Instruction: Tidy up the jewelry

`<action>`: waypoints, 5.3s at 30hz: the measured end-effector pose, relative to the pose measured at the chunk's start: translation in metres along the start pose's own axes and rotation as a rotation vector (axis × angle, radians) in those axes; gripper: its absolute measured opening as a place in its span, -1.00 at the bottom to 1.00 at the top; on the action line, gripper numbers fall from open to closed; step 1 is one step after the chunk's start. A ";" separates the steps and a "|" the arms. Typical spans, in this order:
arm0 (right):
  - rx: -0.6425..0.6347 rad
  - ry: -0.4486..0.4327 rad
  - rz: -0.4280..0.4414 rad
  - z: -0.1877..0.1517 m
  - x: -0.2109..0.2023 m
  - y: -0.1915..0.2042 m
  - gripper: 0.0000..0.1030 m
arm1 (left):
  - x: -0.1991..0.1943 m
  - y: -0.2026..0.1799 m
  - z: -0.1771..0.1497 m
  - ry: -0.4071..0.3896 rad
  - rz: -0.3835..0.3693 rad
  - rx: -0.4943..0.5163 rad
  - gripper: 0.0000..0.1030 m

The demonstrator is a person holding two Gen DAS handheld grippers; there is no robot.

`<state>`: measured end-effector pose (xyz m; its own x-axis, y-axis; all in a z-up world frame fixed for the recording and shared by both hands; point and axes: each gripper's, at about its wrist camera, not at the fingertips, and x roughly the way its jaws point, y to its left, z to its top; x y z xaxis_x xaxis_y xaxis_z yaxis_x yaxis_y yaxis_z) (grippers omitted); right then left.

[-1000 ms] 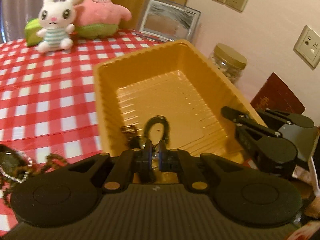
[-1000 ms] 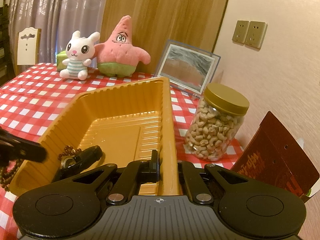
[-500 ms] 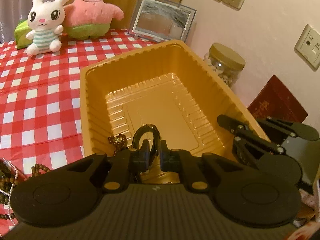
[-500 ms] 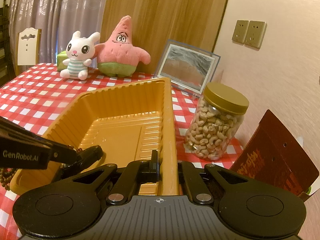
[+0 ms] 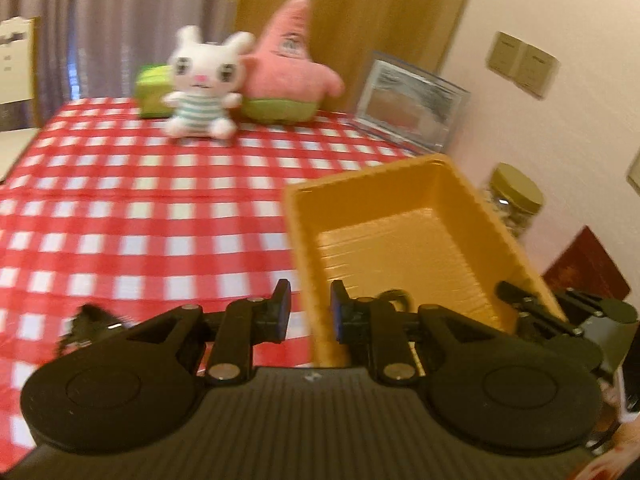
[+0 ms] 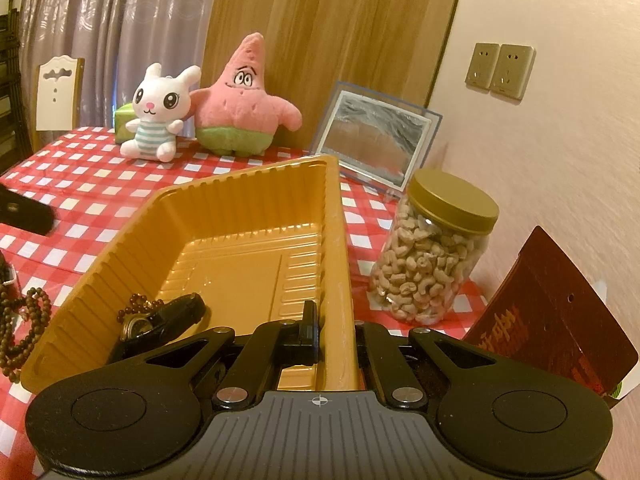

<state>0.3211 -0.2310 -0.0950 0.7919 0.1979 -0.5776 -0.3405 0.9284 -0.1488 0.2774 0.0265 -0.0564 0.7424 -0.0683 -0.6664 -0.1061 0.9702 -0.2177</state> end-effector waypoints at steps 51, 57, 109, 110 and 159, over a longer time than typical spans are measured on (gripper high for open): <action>-0.001 0.024 -0.003 -0.004 -0.001 -0.007 -0.93 | 0.068 0.051 -0.058 0.216 0.181 0.159 -0.79; 0.000 0.024 -0.003 -0.005 0.000 -0.008 -0.93 | 0.067 0.050 -0.061 0.199 0.187 0.157 -0.85; -0.002 0.015 0.007 -0.002 -0.002 -0.006 -0.93 | -0.004 -0.004 -0.014 0.036 -0.108 0.031 -0.70; -0.002 0.015 0.007 -0.002 -0.001 -0.006 -0.93 | -0.008 0.009 -0.015 0.031 -0.070 0.011 -0.70; -0.025 0.003 -0.023 0.004 0.011 0.004 -0.93 | 0.043 0.192 -0.015 0.151 0.144 -0.588 -0.46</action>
<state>0.3302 -0.2239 -0.0987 0.7981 0.1758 -0.5763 -0.3347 0.9247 -0.1815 0.2789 0.2068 -0.1370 0.5964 -0.0206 -0.8024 -0.5763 0.6848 -0.4460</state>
